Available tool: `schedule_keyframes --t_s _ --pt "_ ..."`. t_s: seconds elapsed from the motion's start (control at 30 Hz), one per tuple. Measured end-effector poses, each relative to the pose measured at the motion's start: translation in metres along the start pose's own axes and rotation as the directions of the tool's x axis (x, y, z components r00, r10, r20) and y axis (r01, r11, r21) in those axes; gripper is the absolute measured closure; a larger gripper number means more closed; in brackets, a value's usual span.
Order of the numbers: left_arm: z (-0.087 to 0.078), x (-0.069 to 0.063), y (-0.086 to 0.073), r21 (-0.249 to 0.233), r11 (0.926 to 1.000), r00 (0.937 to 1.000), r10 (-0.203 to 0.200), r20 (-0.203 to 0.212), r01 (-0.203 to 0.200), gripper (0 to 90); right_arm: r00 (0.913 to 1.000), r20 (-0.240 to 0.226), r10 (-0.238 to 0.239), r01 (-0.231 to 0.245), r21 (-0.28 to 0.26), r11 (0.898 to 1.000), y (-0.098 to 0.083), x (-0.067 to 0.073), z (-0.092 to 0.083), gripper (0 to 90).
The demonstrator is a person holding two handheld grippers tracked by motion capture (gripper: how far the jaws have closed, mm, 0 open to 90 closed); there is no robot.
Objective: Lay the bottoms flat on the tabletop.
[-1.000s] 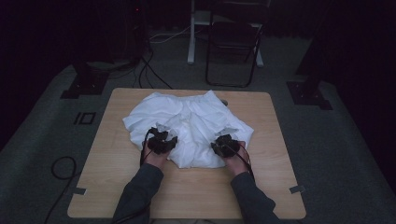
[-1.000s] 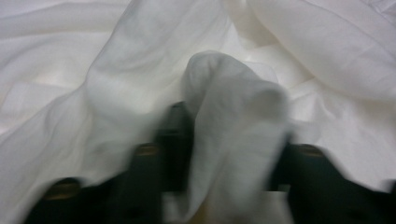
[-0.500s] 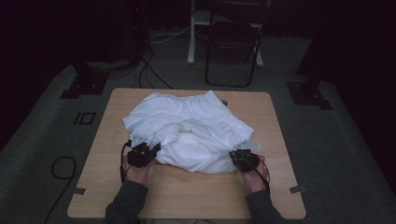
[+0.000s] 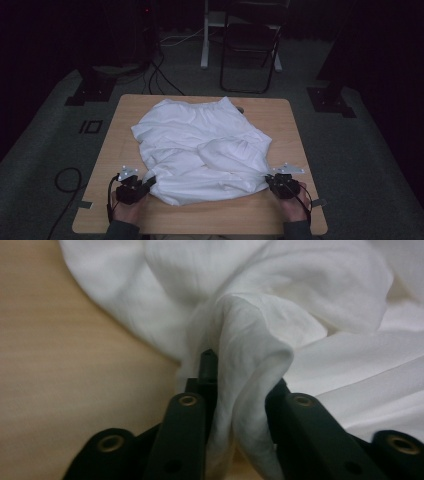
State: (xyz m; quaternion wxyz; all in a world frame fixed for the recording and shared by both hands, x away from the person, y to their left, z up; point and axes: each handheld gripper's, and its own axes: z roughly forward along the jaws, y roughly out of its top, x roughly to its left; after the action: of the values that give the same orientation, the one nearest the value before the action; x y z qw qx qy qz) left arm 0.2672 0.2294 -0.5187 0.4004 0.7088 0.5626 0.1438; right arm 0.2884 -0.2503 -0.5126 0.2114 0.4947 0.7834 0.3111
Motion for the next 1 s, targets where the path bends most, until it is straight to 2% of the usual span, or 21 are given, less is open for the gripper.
schedule_keyframes --t_s 0.1,0.13,0.17,0.27,0.4,0.5,0.57,0.7,0.83,1.0 --pt "-0.003 0.000 0.002 -0.020 0.9997 0.9999 0.010 0.006 -0.010 64.4 0.9992 0.015 -0.036 0.037 -0.006 0.999 -0.002 0.007 0.002 72.2" --pt "-0.004 -0.001 0.004 -0.029 0.9995 0.9999 0.013 0.004 -0.013 59.9 0.9992 0.006 -0.039 0.039 -0.017 0.999 -0.001 0.007 0.001 67.4" --pt "-0.004 -0.001 0.004 -0.029 0.9995 0.9999 0.013 0.004 -0.013 56.1 0.9992 0.006 -0.039 0.039 -0.017 0.999 -0.001 0.007 0.001 67.4" --pt "-0.007 0.001 0.010 -0.043 0.9990 0.9999 0.013 -0.001 -0.013 50.8 0.9931 -0.069 -0.095 0.091 -0.056 0.994 0.005 0.012 -0.003 53.2" --pt "-0.015 0.001 0.018 -0.087 0.9960 0.9994 0.019 -0.030 -0.022 47.7 0.9839 -0.094 -0.152 0.142 -0.102 0.985 0.017 0.024 -0.005 48.3" --pt "-0.023 0.001 0.027 -0.124 0.9917 0.9989 0.028 -0.038 -0.032 45.8 0.9795 -0.114 -0.166 0.152 -0.123 0.981 0.029 0.031 -0.003 46.9" --pt "-0.024 0.001 0.034 -0.131 0.9902 0.9983 0.045 -0.038 -0.050 44.9 0.9751 -0.127 -0.181 0.165 -0.133 0.977 0.038 0.036 0.001 46.7" --pt "-0.013 -0.007 0.046 -0.115 0.9881 0.9943 0.098 -0.042 -0.102 42.6 0.9687 -0.144 -0.202 0.180 -0.153 0.972 0.055 0.050 0.014 47.9" --pt "0.007 -0.021 0.058 -0.092 0.9836 0.9877 0.153 -0.033 -0.155 39.2 0.9615 -0.160 -0.224 0.196 -0.174 0.965 0.067 0.066 0.026 48.8" --pt "0.037 -0.046 0.072 -0.068 0.9690 0.9713 0.237 -0.011 -0.238 36.0 0.9505 -0.175 -0.257 0.230 -0.158 0.960 0.086 0.084 0.044 47.8"
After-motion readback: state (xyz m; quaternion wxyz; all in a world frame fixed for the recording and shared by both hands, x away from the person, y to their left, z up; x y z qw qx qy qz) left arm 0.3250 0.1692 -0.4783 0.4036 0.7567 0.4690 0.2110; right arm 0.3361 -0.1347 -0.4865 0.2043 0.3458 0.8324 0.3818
